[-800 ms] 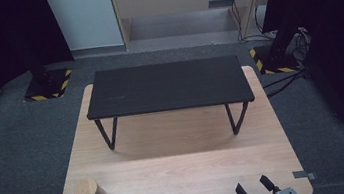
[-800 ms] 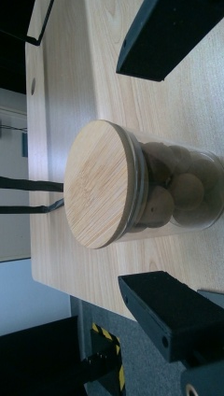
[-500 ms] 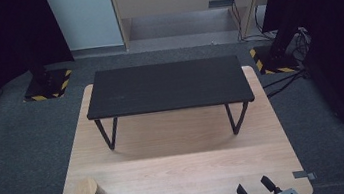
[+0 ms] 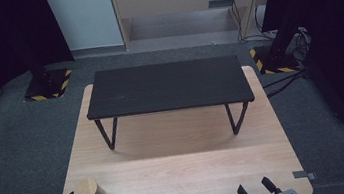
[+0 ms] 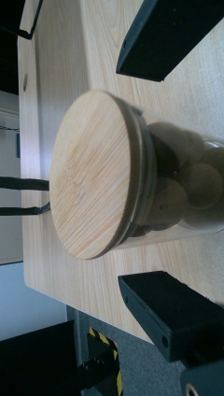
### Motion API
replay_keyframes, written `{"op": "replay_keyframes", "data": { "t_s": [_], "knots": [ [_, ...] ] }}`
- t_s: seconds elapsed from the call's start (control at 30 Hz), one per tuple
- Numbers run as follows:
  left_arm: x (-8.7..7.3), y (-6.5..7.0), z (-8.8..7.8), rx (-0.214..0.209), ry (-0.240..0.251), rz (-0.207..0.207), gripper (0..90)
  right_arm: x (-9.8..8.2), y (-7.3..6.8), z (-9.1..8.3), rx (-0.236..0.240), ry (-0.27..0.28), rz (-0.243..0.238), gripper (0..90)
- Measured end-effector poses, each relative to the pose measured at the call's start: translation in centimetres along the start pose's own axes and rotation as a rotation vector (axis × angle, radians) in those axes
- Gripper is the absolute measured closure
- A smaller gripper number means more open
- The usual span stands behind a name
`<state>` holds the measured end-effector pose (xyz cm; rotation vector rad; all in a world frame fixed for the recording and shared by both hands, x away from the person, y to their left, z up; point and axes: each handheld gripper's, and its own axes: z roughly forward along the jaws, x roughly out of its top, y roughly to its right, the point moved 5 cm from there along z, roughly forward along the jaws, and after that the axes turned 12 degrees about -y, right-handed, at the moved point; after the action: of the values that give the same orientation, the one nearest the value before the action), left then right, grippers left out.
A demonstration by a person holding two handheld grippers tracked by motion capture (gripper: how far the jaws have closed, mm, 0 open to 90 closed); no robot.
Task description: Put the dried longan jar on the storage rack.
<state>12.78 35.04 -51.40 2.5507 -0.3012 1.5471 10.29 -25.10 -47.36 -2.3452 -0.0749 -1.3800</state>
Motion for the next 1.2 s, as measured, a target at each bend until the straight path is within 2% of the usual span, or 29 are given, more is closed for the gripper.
{"op": "replay_keyframes", "data": {
  "t_s": [0.17, 0.4, 0.5, 0.57, 0.67, 0.77, 0.8, 0.93, 1.0, 1.03, 1.13, 1.17, 1.2],
  "knots": [
    [0.2, -0.4, 1.1, -0.008, -0.017, 0.007, 1.5, 0.0, 0.0, 0.1, -0.004, -0.007, 0.005, 5.0],
    [0.1, -0.6, 1.6, -0.020, -0.024, 0.004, 5.5, 0.0, 0.0, 0.1, -0.007, -0.010, 0.006, 5.0],
    [0.0, -0.7, 1.8, -0.031, -0.026, 0.012, 11.4, 0.0, 0.0, 0.1, -0.009, -0.011, 0.007, 5.0],
    [0.0, -0.8, 1.6, -0.036, -0.021, 0.018, 20.3, 0.0, 0.0, 0.1, -0.009, -0.013, 0.006, 5.0],
    [0.2, -0.9, 1.5, -0.041, -0.028, 0.010, 23.8, 0.0, -0.1, 0.1, -0.010, -0.013, 0.004, 5.0],
    [0.7, -1.1, 1.3, -0.049, -0.049, 0.004, 24.0, 0.0, -0.1, 0.1, -0.008, -0.012, 0.003, 5.0],
    [0.9, -1.3, 1.2, -0.064, -0.047, -0.002, 24.0, 0.1, -0.1, 0.2, -0.007, -0.012, 0.002, 5.0],
    [1.6, -1.3, 0.6, -0.074, -0.033, -0.007, 24.1, 0.2, -0.2, 0.2, -0.004, -0.010, -0.001, 5.0],
    [3.0, -1.5, -0.1, -0.087, -0.026, 0.000, 24.1, 0.3, -0.3, 0.1, -0.001, -0.010, -0.006, 5.0],
    [3.0, -1.5, -0.1, -0.087, -0.026, 0.000, 24.1, 0.3, -0.4, 0.1, 0.000, -0.010, -0.006, 5.0],
    [4.6, -1.5, -0.8, -0.092, -0.015, 0.014, 24.2, 0.4, -0.5, 0.1, 0.003, -0.008, -0.011, 5.0],
    [5.6, -1.6, -1.2, -0.103, -0.002, 0.017, 24.2, 0.4, -0.6, 0.2, 0.005, -0.007, -0.013, 5.0],
    [5.6, -1.6, -1.2, -0.103, -0.002, 0.017, 24.2, 0.5, -0.6, 0.2, 0.007, -0.007, -0.013, 5.0]
  ]
}}
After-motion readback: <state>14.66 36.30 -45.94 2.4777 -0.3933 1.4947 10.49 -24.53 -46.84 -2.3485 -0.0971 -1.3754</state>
